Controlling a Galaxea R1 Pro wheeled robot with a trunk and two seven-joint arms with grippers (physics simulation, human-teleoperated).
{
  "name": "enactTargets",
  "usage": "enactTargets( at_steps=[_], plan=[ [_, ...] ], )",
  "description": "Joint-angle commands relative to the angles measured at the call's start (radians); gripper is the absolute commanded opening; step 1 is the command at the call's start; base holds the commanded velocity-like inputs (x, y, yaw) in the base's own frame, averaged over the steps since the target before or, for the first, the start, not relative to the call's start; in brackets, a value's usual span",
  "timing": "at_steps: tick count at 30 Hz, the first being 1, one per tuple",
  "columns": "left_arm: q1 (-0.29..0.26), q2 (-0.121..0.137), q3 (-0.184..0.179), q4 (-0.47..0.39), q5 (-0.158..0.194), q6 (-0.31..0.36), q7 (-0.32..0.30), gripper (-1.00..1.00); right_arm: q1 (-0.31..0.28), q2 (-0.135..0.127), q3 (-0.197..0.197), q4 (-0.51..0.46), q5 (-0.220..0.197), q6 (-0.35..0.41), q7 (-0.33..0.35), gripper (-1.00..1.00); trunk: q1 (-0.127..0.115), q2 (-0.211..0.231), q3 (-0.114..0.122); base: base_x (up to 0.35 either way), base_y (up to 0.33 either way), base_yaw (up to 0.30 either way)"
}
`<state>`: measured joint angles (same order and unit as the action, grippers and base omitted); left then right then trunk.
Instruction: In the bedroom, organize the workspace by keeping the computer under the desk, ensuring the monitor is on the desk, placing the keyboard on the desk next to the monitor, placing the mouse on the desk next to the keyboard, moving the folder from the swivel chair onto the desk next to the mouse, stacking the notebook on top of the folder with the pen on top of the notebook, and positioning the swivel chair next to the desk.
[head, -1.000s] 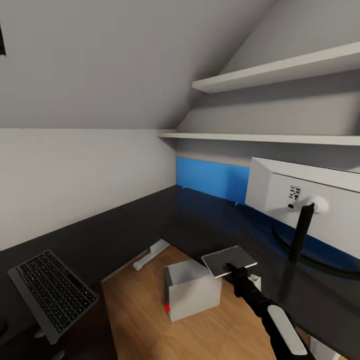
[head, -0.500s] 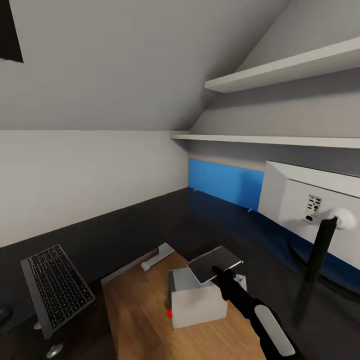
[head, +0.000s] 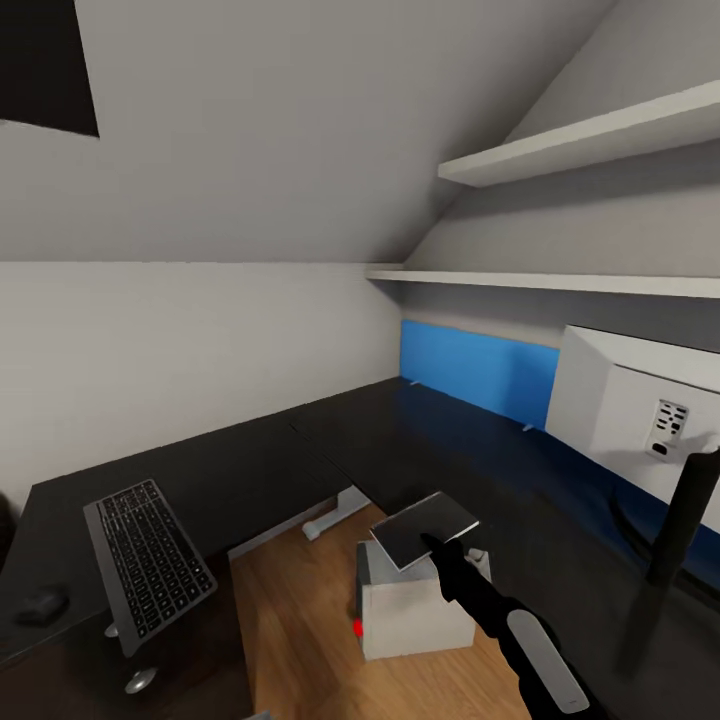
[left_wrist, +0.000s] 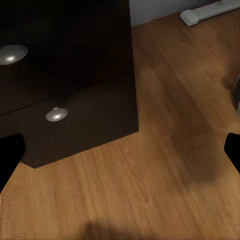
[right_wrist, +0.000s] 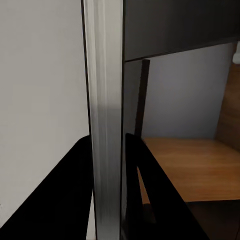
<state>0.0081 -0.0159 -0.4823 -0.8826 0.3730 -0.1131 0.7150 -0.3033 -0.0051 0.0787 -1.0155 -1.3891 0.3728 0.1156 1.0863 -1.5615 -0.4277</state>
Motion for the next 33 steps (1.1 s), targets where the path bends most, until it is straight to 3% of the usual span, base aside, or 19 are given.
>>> enactTargets(
  at_steps=[1,20,33],
  plan=[
    [0.000,0.000,-0.003,0.000,0.011,-0.009,0.003,1.00,0.000,-0.001,0.001,0.000,-0.005,0.002,0.003,-1.00,0.000,-0.001,-0.001,0.000,0.000,0.022],
    [0.000,0.001,0.000,0.003,0.009,-0.008,0.004,1.00,0.000,-0.009,-0.005,-0.002,-0.011,0.009,0.021,-1.00,0.000,-0.001,-0.001,0.000,0.000,0.002],
    [0.000,0.002,-0.001,0.052,0.009,-0.007,0.003,1.00,0.000,-0.007,-0.004,-0.003,-0.009,-0.001,0.038,-1.00,0.000,-0.001,0.013,-0.217,-0.190,0.126]
  ],
)
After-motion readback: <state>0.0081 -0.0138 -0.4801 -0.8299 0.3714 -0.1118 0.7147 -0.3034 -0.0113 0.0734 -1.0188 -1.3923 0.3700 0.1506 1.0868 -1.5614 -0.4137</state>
